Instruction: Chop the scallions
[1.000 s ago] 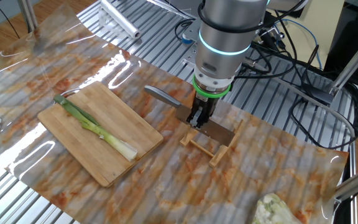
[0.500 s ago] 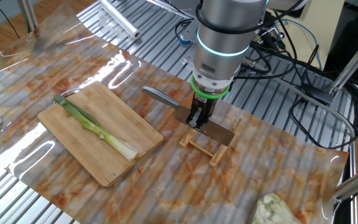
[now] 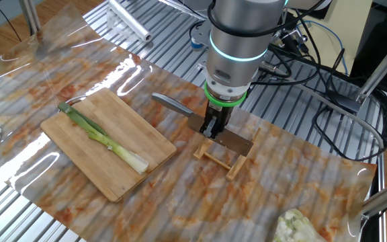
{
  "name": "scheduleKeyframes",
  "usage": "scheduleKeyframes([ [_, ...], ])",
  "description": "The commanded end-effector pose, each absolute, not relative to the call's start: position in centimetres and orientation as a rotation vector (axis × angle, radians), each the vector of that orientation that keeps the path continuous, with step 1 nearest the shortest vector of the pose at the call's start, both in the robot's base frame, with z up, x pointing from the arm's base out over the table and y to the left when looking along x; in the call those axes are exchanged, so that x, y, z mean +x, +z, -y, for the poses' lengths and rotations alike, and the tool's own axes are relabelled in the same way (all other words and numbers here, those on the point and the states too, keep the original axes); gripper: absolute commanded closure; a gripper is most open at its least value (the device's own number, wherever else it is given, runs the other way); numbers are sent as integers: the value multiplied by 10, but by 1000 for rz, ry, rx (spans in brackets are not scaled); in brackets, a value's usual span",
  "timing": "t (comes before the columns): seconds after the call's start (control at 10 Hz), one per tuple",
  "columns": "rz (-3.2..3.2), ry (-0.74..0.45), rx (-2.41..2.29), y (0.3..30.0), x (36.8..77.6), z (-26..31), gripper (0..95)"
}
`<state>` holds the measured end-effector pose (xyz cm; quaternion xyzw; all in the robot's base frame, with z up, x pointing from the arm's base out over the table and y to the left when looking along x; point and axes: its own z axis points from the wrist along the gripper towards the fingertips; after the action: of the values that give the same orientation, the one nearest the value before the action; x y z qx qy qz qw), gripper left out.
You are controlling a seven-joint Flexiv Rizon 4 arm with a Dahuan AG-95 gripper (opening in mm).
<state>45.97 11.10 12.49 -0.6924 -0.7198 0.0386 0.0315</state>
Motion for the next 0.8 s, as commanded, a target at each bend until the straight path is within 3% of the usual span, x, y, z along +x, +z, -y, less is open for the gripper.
scheduleKeyframes([
  [0.1, 2231, 133, -2100, 129, 462, -110, 950],
  [0.8, 2453, 175, -1811, 139, 473, -104, 950],
])
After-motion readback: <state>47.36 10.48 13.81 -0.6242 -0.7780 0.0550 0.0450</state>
